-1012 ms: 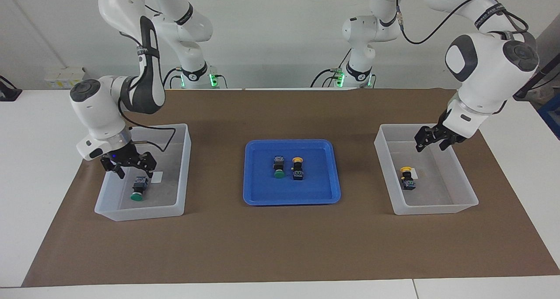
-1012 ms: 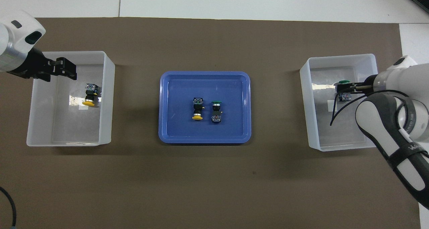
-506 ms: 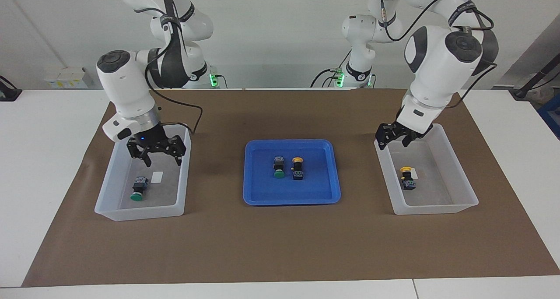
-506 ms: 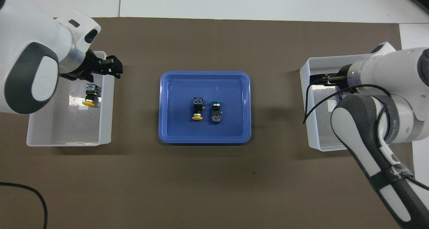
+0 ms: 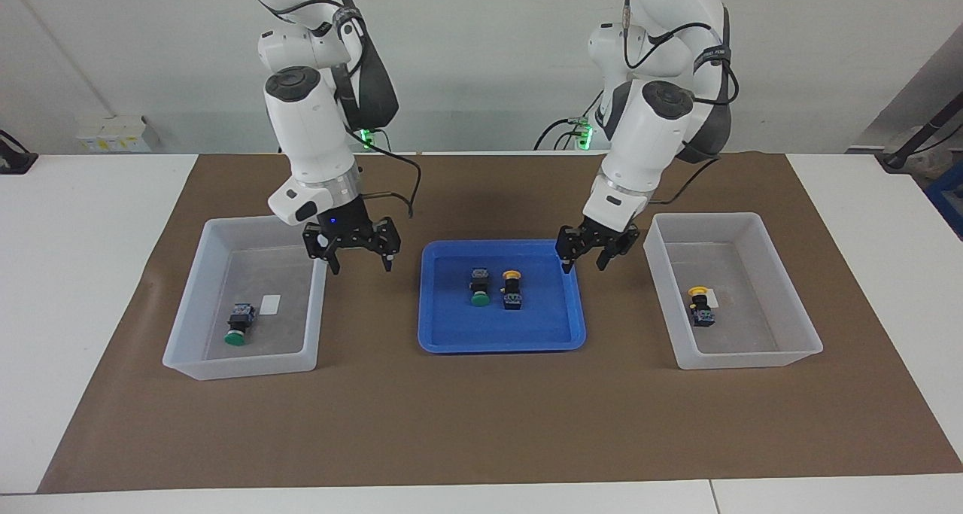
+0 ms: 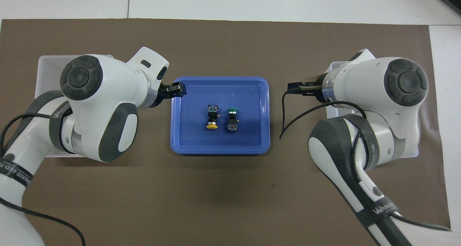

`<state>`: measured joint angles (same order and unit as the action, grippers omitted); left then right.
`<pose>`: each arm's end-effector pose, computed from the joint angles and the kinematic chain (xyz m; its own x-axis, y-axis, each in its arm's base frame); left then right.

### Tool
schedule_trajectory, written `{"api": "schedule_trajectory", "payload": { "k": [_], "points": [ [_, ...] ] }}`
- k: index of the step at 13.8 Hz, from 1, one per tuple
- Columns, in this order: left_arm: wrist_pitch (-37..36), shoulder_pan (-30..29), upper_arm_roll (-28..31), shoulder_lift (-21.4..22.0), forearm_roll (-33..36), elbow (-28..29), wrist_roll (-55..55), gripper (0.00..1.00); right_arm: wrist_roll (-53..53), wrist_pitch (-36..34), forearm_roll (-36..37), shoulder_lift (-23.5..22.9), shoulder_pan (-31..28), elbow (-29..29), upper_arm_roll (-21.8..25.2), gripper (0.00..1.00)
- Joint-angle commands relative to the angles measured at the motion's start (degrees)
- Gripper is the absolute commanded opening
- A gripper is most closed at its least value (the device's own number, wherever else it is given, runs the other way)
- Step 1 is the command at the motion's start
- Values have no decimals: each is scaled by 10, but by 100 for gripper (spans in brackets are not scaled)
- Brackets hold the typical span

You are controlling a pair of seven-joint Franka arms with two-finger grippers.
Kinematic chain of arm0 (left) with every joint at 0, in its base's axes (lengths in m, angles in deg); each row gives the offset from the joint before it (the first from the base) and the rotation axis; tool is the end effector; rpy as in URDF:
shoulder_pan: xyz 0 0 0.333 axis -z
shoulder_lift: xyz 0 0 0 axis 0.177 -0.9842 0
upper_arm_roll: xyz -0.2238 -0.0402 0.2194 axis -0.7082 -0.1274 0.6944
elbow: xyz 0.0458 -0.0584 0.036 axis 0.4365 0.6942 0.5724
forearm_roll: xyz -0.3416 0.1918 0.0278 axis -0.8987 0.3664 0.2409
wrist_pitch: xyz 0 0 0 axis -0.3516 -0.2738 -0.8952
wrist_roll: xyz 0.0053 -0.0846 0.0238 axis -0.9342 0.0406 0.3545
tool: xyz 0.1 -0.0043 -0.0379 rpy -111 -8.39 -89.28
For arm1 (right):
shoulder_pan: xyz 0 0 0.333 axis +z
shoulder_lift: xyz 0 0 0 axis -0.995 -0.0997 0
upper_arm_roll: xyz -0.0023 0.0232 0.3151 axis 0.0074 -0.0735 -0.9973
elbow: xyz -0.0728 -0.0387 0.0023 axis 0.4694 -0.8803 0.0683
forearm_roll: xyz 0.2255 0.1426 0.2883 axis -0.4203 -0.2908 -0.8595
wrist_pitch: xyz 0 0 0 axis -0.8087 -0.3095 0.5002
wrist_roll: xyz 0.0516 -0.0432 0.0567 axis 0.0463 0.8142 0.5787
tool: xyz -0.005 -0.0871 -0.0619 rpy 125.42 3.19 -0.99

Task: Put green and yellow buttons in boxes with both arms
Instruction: 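Reach the left gripper to the tray while the right gripper reaches the tray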

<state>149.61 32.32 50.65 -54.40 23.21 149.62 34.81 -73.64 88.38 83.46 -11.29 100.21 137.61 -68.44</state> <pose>0.5608 -0.2547 0.4462 0.9819 0.1391 0.1284 0.1103 -0.9717 0.2091 0.5872 0.1767 0.4608 0.9756 -0.0490 0.2138 -0.0263 -0.9938 -0.1081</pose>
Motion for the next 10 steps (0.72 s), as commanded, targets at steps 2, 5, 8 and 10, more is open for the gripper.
{"api": "schedule_trajectory", "payload": {
  "k": [2, 5, 8, 10],
  "points": [
    [75, 37, 8, 19, -21, 67, 7, 72, -59, 9, -5, -30, 48, -11, 0, 100],
    [154, 80, 9, -35, -21, 70, 58, 72, -75, 10, -15, -31, 75, -2, -1, 100],
    [200, 99, 9, -80, -21, 73, 65, 72, -88, 43, -15, -28, 82, 25, -1, 77],
    [254, 105, 9, -111, -21, 73, 64, 72, -92, 60, -15, -33, 91, 32, -3, 75]
  ]
}}
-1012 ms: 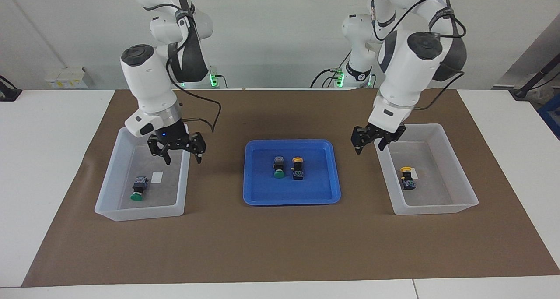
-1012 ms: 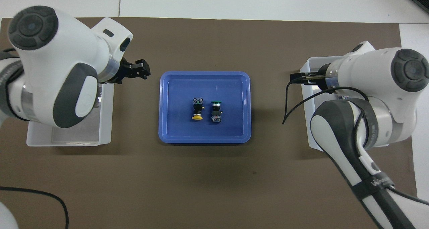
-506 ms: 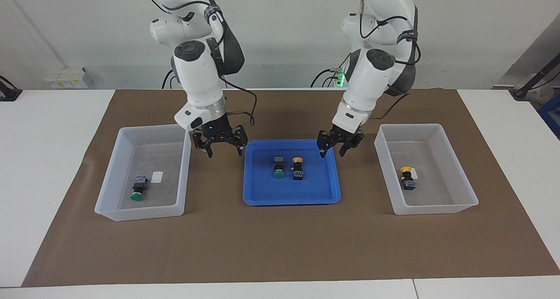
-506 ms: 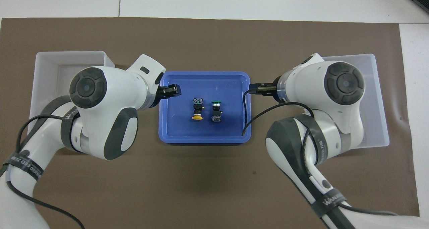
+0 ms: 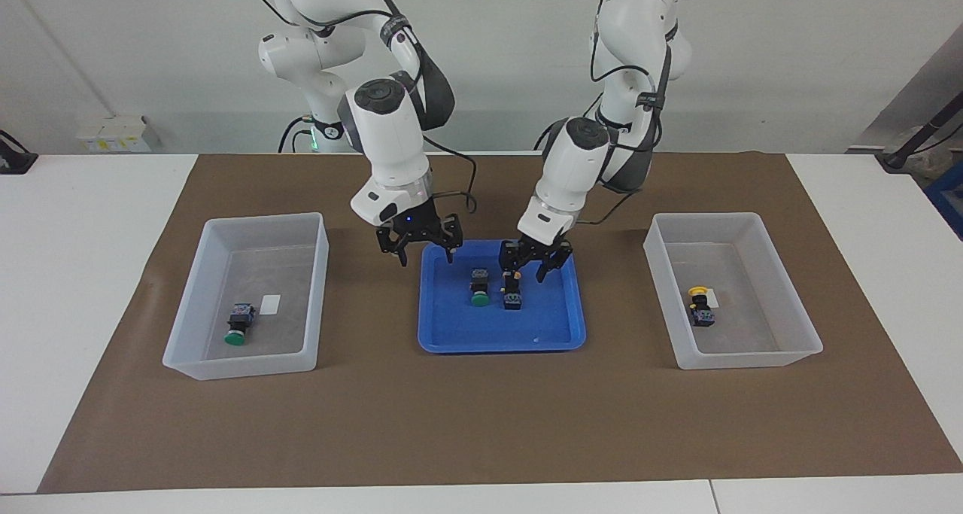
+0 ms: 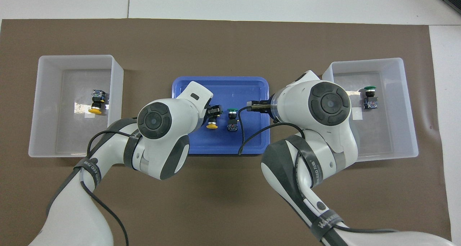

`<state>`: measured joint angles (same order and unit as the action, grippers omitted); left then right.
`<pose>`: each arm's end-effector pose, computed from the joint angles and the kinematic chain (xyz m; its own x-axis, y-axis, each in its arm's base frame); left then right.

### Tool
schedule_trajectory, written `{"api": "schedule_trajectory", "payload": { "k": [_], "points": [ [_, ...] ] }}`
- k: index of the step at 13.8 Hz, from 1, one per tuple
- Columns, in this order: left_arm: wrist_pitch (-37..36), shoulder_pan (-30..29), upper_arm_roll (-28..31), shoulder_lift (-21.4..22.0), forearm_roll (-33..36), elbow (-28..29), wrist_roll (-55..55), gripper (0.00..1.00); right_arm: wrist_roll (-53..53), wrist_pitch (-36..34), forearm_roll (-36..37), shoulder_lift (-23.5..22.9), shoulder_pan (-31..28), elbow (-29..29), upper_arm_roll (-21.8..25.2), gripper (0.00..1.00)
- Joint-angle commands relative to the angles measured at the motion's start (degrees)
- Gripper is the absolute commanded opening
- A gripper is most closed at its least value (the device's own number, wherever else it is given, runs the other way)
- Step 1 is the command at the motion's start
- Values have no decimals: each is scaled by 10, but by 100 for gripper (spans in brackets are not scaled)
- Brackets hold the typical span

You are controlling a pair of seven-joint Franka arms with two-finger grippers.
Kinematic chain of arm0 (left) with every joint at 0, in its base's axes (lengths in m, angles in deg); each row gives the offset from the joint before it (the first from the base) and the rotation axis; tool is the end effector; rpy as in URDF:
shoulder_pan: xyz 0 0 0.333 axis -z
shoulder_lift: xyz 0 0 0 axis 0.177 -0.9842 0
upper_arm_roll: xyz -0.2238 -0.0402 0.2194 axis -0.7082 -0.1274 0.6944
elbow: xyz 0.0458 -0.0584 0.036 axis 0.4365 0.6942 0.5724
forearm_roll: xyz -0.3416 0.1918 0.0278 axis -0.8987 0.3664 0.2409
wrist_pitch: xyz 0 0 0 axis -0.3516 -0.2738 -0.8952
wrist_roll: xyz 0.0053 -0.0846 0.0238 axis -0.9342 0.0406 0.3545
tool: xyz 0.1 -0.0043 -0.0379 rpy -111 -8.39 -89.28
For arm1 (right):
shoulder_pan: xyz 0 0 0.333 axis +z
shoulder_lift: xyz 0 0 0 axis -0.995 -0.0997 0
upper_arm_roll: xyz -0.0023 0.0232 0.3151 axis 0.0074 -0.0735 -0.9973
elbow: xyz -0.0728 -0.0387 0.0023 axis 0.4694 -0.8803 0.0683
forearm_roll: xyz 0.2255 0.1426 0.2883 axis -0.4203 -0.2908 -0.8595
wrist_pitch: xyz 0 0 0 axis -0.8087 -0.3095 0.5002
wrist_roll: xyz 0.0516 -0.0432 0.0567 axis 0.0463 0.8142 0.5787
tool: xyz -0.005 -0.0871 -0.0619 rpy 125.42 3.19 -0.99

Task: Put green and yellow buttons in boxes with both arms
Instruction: 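Grasp the second yellow button with the left gripper while the right grasps green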

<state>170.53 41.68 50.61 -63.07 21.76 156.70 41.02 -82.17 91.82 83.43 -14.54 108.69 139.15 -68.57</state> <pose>0.5232 -0.3413 0.3341 0.9736 0.1485 0.1735 0.0983 -0.9581 0.2689 0.5597 0.2648 0.4193 0.9833 -0.0505 0.1748 -0.0281 -0.9913 -0.1285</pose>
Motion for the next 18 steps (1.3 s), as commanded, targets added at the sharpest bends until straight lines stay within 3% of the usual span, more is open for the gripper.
{"api": "schedule_trajectory", "payload": {
  "k": [1, 7, 10, 15, 18],
  "points": [
    [47, 11, 9, -27, -6, 2, 1, 72, -12, 32, -16, -9, 16, 16, -1, 75],
    [45, 24, 9, -36, -6, 4, 3, 53, -19, 53, -16, -16, 18, 13, -1, 75],
    [43, 24, 9, -35, -6, 6, 3, 0, -24, 53, -16, -16, 20, 13, -2, 75],
    [33, 15, 12, -35, -6, -4, 2, 0, -48, 78, -17, -31, 37, 16, -2, 75],
    [-23, -11, 17, -12, -6, -29, 0, 0, -56, 78, -17, -31, 38, 17, -2, 75]
  ]
}}
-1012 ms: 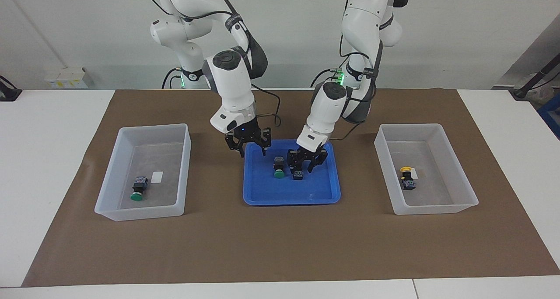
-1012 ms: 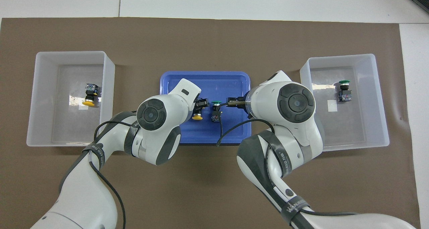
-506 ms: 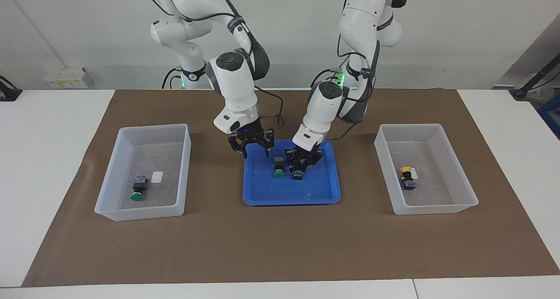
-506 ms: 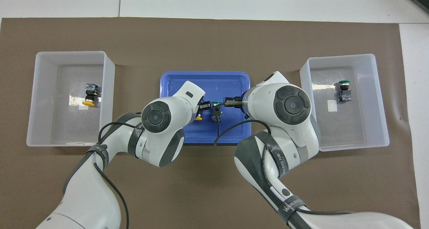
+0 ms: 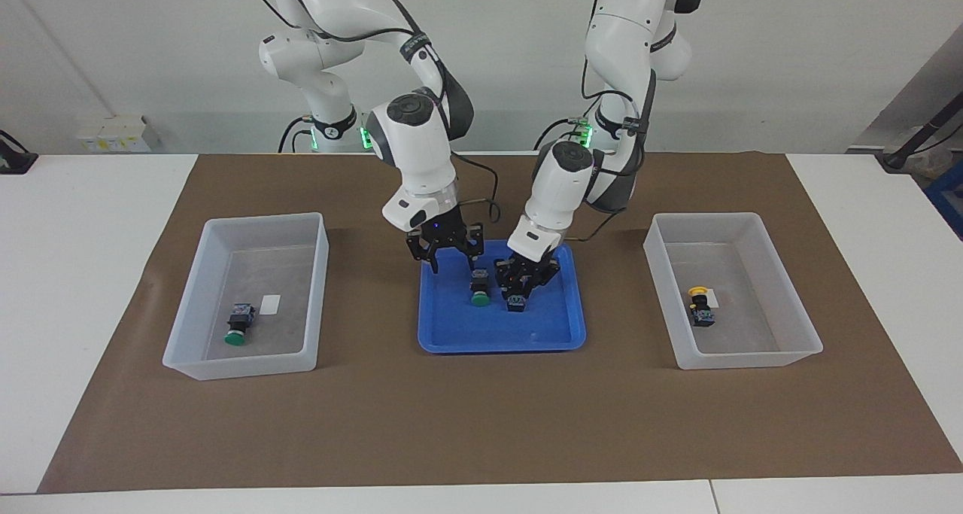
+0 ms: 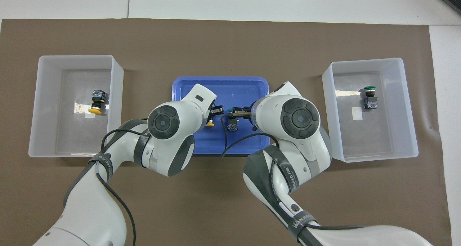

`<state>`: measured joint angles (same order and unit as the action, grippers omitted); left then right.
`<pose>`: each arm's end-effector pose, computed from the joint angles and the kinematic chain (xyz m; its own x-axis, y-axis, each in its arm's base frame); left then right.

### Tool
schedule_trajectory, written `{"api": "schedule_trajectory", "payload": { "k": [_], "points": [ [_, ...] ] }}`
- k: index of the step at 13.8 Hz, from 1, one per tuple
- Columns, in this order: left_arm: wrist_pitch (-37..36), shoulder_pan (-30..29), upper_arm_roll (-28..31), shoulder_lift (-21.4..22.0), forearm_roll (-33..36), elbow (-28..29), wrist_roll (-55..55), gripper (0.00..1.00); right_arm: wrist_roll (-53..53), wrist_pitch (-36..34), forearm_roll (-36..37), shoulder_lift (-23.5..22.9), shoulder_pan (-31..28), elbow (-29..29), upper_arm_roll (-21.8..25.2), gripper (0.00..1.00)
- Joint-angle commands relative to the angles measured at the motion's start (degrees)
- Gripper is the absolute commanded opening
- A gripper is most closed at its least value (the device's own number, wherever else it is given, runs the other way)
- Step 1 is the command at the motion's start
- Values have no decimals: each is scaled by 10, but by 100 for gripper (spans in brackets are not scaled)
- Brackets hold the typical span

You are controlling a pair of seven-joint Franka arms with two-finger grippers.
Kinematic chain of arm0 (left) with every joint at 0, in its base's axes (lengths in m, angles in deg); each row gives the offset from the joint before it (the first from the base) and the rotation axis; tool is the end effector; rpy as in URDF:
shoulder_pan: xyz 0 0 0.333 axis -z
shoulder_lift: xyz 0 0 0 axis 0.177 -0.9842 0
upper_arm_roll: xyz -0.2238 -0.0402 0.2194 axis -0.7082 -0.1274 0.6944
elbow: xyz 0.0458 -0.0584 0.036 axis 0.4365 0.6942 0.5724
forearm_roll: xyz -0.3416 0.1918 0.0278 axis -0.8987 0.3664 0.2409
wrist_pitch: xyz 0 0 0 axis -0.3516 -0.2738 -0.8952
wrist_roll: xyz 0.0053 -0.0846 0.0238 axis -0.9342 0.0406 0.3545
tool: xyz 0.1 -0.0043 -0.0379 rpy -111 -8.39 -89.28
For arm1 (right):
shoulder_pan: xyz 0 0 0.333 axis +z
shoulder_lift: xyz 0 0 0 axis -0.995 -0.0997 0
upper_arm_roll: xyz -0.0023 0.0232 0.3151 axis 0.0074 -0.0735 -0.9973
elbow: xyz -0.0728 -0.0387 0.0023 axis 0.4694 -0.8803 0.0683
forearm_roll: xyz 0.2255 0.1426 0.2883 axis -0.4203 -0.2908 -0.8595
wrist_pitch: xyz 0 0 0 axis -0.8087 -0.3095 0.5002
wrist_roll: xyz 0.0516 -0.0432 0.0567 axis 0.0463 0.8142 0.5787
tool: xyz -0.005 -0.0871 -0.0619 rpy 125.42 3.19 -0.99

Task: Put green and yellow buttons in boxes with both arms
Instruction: 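Grasp the second yellow button with the left gripper while the right grasps green, then carry the yellow button to the box while the right gripper lifts green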

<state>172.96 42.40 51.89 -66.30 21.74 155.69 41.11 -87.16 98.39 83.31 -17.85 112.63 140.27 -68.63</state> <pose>0.5331 -0.3400 0.3114 0.9697 0.1627 0.1820 0.1113 -0.9583 0.2632 0.5483 0.3071 0.3866 0.9781 -0.0768 0.1934 -0.0452 -0.9856 -0.1628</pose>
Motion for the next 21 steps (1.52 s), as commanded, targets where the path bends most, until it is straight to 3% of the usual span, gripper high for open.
{"api": "schedule_trajectory", "payload": {
  "k": [1, 4, 8, 15, 16, 17, 18, 21],
  "points": [
    [-80, -32, 4, 31, -3, -31, -2, 0, -6, 13, -15, 2, -1, 6, -1, 75],
    [-182, -83, 5, 65, 3, -80, -8, 0, -6, 16, -15, 0, 2, 12, -2, 75],
    [-269, -154, 5, 71, 44, -143, -42, 0, -12, 44, -15, -32, 29, 12, -2, 75],
    [-297, -309, 5, 74, 44, -141, -305, 0, -27, 63, -5, -77, 67, 14, 0, 74],
    [-297, -326, 5, 76, 44, -137, -332, 0, -27, 61, -4, -77, 67, 16, 0, 61],
    [-295, -338, 5, 78, 44, -129, -354, 0, -27, 61, -1, -74, 67, 22, 1, 36],
    [-287, -343, 6, 85, 44, -112, -365, 0, -28, 61, 12, -72, 65, 28, 1, 0],
    [-212, -362, 10, 102, 45, -30, -370, 0, -39, 60, 16, -56, 62, 33, 3, 0]
  ]
}}
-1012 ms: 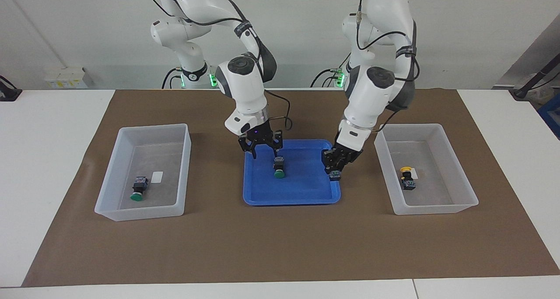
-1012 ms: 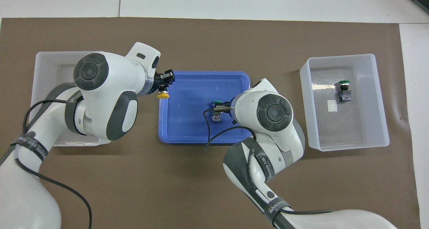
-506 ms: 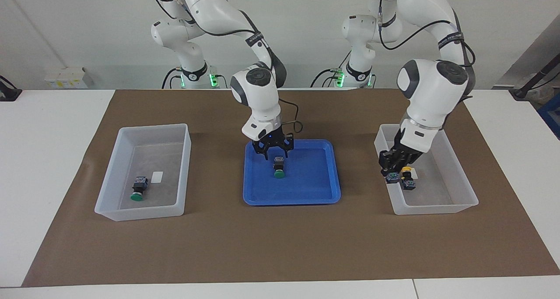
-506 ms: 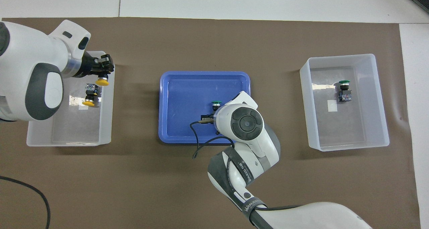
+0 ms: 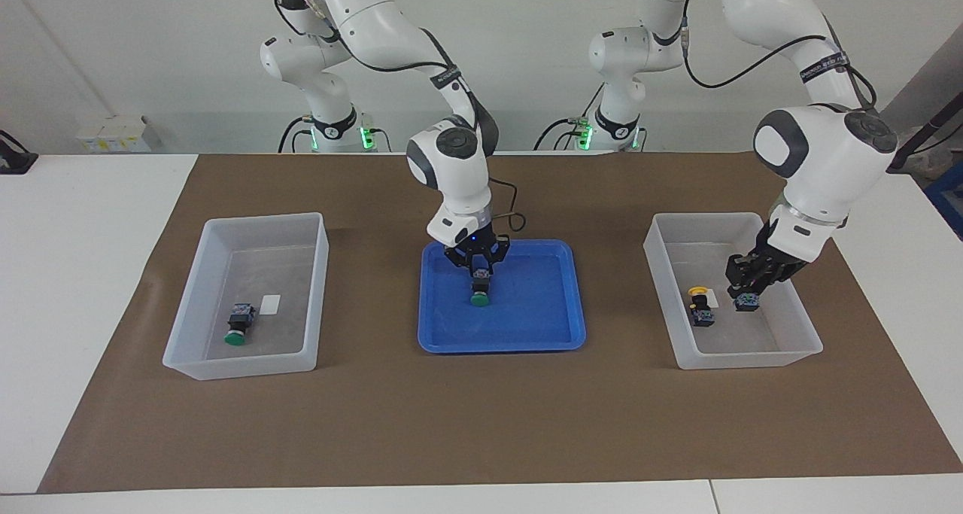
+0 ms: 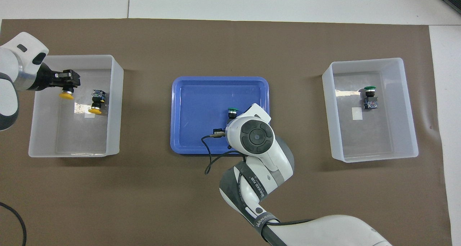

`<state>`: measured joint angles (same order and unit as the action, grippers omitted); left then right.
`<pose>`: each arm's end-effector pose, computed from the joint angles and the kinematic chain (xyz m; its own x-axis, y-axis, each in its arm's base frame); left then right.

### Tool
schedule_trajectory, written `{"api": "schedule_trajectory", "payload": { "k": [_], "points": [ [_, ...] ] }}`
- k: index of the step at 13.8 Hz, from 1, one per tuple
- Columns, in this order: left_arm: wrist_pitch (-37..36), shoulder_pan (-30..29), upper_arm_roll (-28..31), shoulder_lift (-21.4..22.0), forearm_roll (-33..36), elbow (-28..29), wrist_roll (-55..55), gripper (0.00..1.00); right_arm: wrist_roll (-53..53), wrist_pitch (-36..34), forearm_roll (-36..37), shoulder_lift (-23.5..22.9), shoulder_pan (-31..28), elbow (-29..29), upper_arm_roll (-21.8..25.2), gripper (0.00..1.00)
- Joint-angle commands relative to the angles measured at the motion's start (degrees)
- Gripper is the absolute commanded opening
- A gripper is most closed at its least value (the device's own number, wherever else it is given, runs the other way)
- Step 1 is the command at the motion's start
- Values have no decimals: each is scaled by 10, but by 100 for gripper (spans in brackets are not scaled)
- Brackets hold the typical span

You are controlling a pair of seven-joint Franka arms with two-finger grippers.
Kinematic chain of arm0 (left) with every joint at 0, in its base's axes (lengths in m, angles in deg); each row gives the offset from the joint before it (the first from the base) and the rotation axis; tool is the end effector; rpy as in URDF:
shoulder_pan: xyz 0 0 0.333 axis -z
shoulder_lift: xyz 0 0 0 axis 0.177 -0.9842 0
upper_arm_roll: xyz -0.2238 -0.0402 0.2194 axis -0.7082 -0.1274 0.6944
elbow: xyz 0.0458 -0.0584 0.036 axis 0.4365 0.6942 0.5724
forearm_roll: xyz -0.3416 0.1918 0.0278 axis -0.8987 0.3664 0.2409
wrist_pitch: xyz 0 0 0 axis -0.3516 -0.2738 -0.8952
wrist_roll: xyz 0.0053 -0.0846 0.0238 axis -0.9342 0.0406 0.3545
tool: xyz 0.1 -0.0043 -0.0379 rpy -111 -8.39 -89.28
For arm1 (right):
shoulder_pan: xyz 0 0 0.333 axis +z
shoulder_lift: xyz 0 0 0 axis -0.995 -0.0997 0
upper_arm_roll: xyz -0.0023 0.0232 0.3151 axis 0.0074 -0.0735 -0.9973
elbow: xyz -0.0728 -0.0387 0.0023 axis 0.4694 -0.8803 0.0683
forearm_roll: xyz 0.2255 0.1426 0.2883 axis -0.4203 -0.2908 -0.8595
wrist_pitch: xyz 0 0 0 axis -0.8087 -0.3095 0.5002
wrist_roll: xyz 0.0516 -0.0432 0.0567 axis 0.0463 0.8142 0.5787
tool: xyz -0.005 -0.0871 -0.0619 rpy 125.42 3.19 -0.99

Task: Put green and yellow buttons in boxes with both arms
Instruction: 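Carry the yellow button to the box while the right gripper lifts green, then release the yellow button in the box while the right gripper places green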

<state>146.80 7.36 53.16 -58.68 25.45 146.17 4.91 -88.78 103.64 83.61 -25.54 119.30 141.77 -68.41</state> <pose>0.6300 0.0328 0.4234 0.9859 0.0653 0.1544 0.0537 -0.9955 0.0781 0.5124 0.3677 0.3000 0.9906 0.0133 0.1364 0.0307 -0.9916 -0.1256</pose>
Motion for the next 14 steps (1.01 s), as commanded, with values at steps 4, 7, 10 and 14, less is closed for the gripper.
{"api": "schedule_trajectory", "payload": {
  "k": [4, 7, 10, 14],
  "points": [
    [159, -25, -3, 8, 8, 137, -36, 0, -23, -64, 13, 95, -48, 25, 2, 0],
    [208, -33, -3, -26, 8, 149, -46, 0, -16, -105, 14, 141, -93, 33, 1, 0],
    [225, -34, -3, -37, 8, 151, -46, 10, 5, -154, 14, 186, -142, 43, 1, 0],
    [208, -34, -3, -37, 8, 142, -47, 88, 184, -203, 13, 232, -237, 75, 0, 0]
  ]
}}
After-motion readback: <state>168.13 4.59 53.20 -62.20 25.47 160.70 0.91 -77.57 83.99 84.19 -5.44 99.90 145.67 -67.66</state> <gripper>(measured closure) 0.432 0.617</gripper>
